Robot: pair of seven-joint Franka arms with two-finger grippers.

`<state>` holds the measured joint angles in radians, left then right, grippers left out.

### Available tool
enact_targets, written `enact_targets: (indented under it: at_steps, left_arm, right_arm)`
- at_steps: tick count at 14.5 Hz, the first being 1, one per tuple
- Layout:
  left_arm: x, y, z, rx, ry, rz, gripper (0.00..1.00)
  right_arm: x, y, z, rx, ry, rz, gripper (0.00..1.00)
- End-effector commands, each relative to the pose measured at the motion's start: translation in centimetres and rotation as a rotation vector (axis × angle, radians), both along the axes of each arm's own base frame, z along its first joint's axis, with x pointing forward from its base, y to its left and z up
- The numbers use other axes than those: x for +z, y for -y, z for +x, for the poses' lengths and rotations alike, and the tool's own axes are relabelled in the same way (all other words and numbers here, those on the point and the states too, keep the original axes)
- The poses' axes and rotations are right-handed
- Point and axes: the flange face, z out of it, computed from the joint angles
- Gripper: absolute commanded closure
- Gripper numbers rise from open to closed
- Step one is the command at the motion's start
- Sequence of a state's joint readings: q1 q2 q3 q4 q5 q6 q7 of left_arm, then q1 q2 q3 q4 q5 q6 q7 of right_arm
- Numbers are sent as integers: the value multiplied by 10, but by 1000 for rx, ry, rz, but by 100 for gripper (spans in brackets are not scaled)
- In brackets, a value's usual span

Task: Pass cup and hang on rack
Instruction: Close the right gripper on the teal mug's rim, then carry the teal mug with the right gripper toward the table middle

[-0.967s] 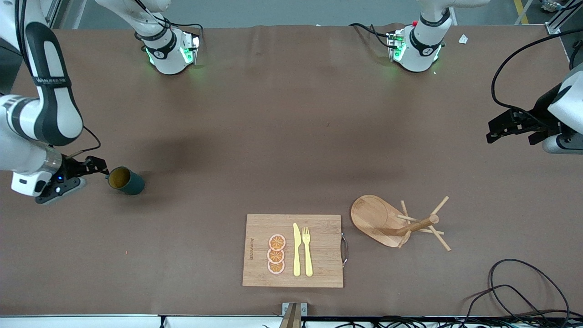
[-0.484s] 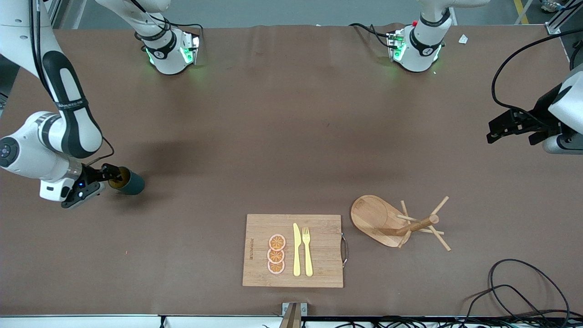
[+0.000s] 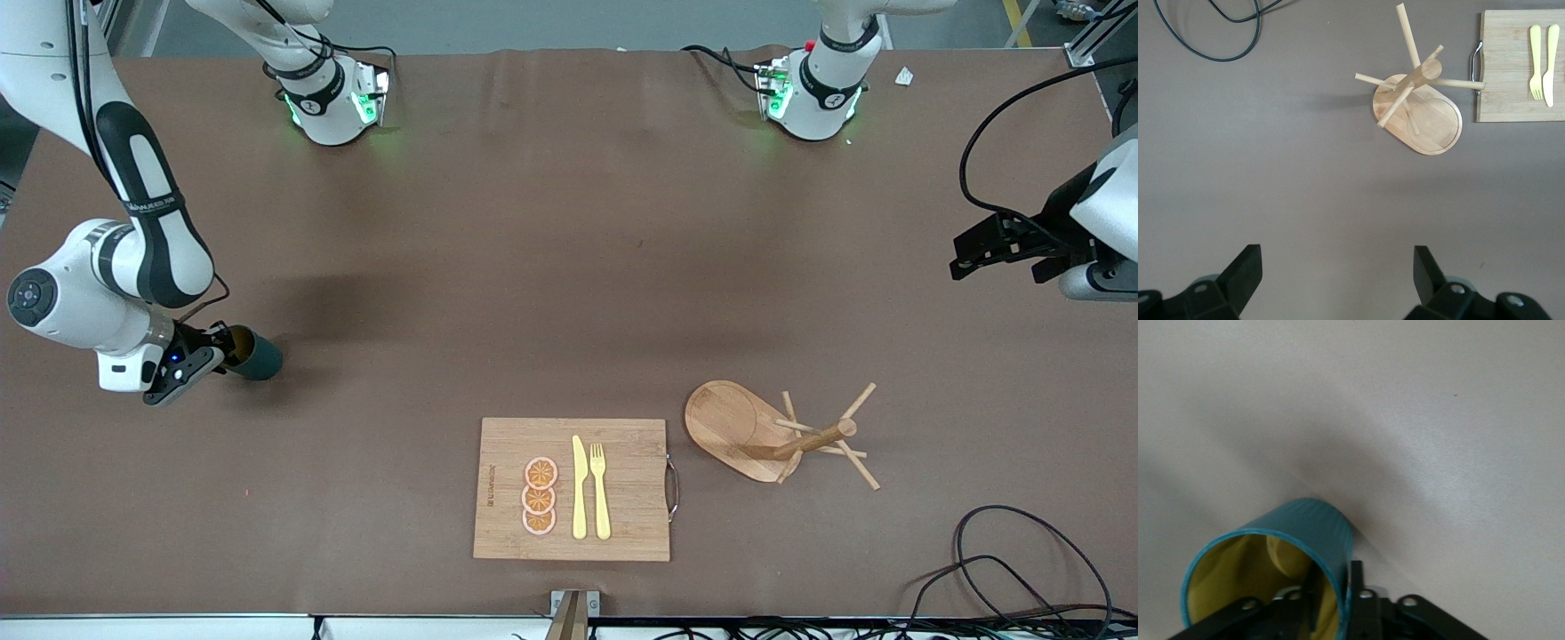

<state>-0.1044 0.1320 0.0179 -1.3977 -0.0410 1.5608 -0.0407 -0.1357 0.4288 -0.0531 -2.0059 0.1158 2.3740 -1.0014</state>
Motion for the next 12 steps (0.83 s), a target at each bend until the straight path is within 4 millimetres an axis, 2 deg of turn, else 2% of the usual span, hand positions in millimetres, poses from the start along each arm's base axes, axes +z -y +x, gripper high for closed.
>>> enact_targets:
  at_steps: [1,3,5,8,12]
  left_arm:
    - [2,0,0,-10,2,-19,0]
    - [2,1,-1,-12,2,-19,0]
    - [1,1,0,-12,0,-19,0]
    - [2,3,0,-15,2,-19,0]
    - [2,2,1,-18,7,-17,0]
  right_arm:
    - [25,-14,0,-25,-18,25,100]
    - [53,-51,0,-112,-50,26,100]
    - [70,-84,-3,-176,-78,23,100]
    - [87,-148,-9,-288,-114,5,100]
    - [95,-270,-30,-412,-129,-37,100]
